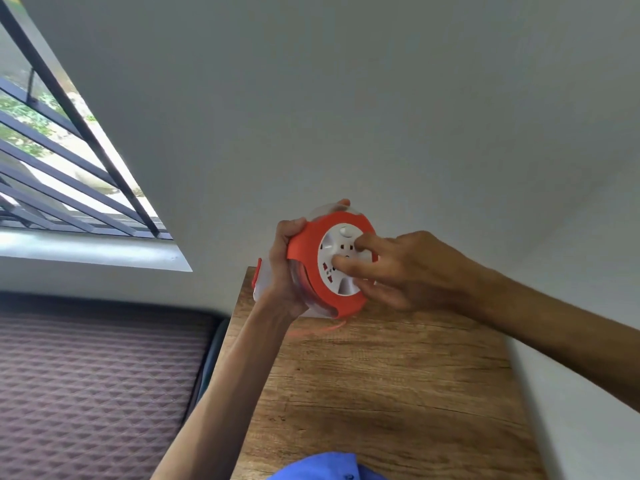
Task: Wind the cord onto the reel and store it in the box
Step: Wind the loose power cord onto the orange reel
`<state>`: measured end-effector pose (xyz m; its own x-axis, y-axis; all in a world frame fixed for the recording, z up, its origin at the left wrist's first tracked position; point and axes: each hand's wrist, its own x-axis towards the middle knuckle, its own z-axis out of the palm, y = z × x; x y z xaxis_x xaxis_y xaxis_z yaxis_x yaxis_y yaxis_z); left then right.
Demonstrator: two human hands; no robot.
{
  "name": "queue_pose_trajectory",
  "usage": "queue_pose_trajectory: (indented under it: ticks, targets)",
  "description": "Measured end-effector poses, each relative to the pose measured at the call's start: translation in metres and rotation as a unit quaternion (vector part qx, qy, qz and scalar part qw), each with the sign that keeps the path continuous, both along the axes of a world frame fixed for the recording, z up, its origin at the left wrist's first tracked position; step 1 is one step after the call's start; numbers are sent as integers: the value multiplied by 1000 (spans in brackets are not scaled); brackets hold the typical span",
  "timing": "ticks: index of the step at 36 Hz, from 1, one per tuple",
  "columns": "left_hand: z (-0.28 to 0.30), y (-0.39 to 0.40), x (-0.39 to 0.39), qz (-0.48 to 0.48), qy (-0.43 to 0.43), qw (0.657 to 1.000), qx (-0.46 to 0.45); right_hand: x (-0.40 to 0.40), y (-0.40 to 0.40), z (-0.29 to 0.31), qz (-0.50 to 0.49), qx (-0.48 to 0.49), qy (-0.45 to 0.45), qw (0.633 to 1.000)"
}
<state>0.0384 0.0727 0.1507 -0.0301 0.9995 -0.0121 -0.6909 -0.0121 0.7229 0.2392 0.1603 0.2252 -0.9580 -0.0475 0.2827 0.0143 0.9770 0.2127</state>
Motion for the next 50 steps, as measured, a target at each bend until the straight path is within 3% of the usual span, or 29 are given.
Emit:
queue_pose_trajectory:
  ticks: [4, 9, 15, 17, 19, 20, 22, 23, 24, 26, 27, 28, 29, 31, 32, 33, 34, 37, 40, 45, 50]
  targets:
    - [-4, -2, 1, 3, -8, 1000, -6, 0, 0, -7, -17, -13, -8, 1000]
    - [3, -2, 3, 18, 5, 1000, 9, -10, -21, -18, -106, -38, 45, 993]
    - [7, -8, 9, 25, 6, 999, 22, -11, -14, -13, -68, 23, 45, 996]
    - [10, -11, 14, 36, 32, 998, 34, -18, -22, -11, -148, -31, 89, 985]
    - [13, -12, 17, 46, 44, 997, 46, -29, -28, -5, -303, -180, 126, 927]
    - [14, -12, 19, 55, 47, 996, 47, -33, -27, -4, -372, -300, 125, 869]
    - [14, -12, 19, 81, 58, 994, 43, -36, -19, -7, -431, -567, 104, 695]
    - [13, -12, 19, 88, 62, 993, 42, -35, -17, -10, -434, -652, 82, 616]
    - [12, -12, 19, 88, 64, 993, 42, -33, -17, -13, -429, -697, 63, 571]
    - [8, -13, 17, 84, 70, 993, 36, -28, -23, -18, -410, -727, 40, 549]
    - [7, -14, 16, 82, 69, 994, 32, -27, -26, -21, -399, -719, 44, 568]
    - [5, -14, 15, 80, 65, 994, 24, -26, -28, -22, -388, -679, 57, 621]
    - [4, -15, 13, 77, 57, 995, 13, -23, -30, -23, -370, -596, 72, 709]
    - [3, -14, 10, 73, 42, 996, -12, -16, -30, -23, -291, -306, 94, 902]
    - [2, -14, 8, 71, 39, 997, -18, -12, -28, -21, -219, -168, 89, 957]
    - [1, -13, 7, 69, 40, 997, -23, -8, -25, -18, -142, -67, 67, 985]
    - [1, -13, 6, 66, 43, 997, -28, -5, -21, -18, -80, -7, 35, 996]
    - [-1, -13, 5, 53, 39, 997, -33, -1, -13, -18, -4, 13, 2, 1000]
    - [-3, -13, 6, 51, 35, 997, -35, -1, -10, -18, -3, 46, -7, 999]
    - [-5, -14, 5, 41, 31, 998, -45, -7, -16, -19, -31, -13, 33, 999]
    - [-6, -14, 5, 55, 31, 996, -55, -14, -22, -18, -63, -2, 35, 997]
